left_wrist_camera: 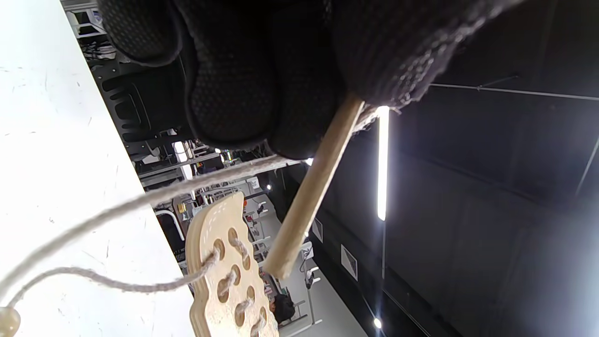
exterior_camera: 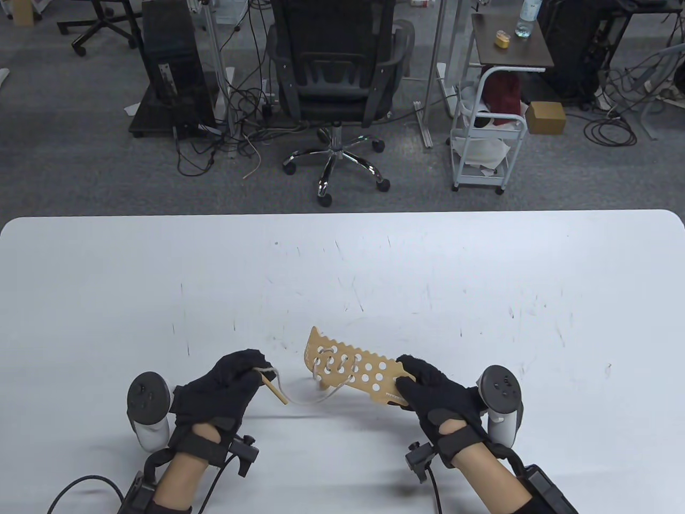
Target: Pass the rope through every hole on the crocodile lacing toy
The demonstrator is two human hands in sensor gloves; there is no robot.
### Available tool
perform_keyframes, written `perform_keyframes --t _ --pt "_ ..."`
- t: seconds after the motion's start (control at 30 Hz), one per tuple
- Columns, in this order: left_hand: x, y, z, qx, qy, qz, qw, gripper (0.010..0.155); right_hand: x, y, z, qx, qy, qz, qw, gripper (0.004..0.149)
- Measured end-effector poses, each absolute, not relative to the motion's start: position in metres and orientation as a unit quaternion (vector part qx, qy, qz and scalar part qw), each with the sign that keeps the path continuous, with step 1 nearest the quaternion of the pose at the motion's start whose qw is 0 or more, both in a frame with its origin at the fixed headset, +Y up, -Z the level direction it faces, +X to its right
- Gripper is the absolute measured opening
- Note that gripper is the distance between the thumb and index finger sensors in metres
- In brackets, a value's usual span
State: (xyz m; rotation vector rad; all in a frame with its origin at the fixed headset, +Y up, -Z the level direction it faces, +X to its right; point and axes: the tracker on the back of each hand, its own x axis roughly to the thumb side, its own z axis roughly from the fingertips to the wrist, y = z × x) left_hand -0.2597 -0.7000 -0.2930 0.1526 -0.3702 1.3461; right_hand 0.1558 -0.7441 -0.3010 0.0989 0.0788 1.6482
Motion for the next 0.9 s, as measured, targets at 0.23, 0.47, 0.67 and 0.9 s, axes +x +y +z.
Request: perform_keyframes --t 0.23,0.47,0.67,0.9 --pt "-0.249 -0.695 -0.288 0.072 -0.195 0.592 0.779 0.044 0.146 -0.742 -0.296 0.062 0.043 0.737 0.672 0.053" --pt "-0.234 -0.691 -0.283 0.075 -0.225 0.543 0.805 0.044 0.139 -0.738 -0.291 0.083 0.04 0.748 0.657 0.053" --pt "-0.22 -0.689 -0.277 0.092 -0.247 0.483 0.835 0.044 0.134 -0.736 -0.288 0.097 0.039 0.756 0.646 0.053" --pt "-0.206 -0.688 -0.269 0.111 -0.258 0.439 0.854 0.044 0.13 -0.735 -0.284 0.11 0.04 0.762 0.637 0.053"
